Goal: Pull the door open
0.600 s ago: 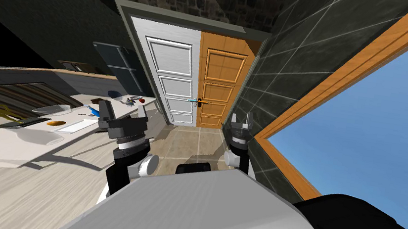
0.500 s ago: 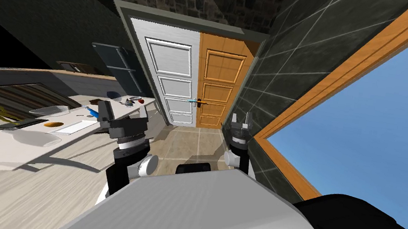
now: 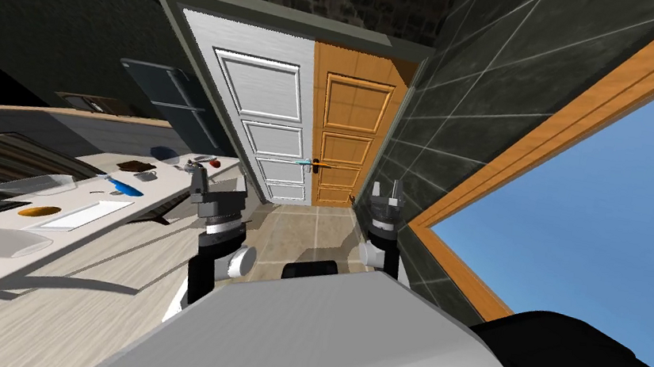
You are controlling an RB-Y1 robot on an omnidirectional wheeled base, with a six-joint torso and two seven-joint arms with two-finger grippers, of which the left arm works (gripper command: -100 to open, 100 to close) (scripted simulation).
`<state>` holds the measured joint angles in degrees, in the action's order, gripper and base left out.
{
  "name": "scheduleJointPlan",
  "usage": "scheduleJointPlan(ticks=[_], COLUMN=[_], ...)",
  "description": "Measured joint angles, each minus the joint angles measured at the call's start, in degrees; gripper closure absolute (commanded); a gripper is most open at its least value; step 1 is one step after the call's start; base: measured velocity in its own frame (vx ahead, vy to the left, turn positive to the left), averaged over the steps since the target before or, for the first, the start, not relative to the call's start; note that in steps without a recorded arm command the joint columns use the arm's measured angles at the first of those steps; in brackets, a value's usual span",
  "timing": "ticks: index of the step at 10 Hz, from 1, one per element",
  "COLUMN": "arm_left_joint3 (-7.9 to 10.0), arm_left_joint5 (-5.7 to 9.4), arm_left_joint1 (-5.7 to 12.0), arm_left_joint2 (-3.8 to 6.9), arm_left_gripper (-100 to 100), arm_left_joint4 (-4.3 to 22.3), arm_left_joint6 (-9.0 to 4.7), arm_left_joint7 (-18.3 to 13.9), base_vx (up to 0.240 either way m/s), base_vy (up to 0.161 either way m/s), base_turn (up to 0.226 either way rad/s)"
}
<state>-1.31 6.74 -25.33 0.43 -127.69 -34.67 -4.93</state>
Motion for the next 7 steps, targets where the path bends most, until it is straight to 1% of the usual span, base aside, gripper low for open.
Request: scheduleJointPlan(ticks=[1, 2, 3, 4, 5, 7], arm_left_joint3=[0.02, 0.68, 0.91, 1.28, 1.40, 2.13], arm_left_joint5=[-0.03, 0.30, 0.36, 0.56, 0.58, 0.90], arm_left_joint1=[0.43, 0.92, 1.55, 1.75, 2.25, 3.24], arm_left_joint2=[0.35, 1.15, 1.75, 2.49, 2.85, 3.96], arm_left_gripper=[-100, -100, -100, -100, -100, -100], arm_left_joint4=[0.9, 2.6, 4.5, 5.7, 6.9, 9.1], arm_left_joint6=[0.65, 0.57, 0.60, 0.84, 1.24, 2.13], arm_left_joint7=[0.0, -0.4, -0.7, -1.1, -1.2, -1.7], base_vx=[0.120, 0.130, 0.127, 0.113, 0.101, 0.104], base_vy=[-0.020, -0.043, -0.033, -0.006, -0.002, -0.016], base_turn=[-0.054, -0.101, -0.071, -0.063, -0.092, -0.054])
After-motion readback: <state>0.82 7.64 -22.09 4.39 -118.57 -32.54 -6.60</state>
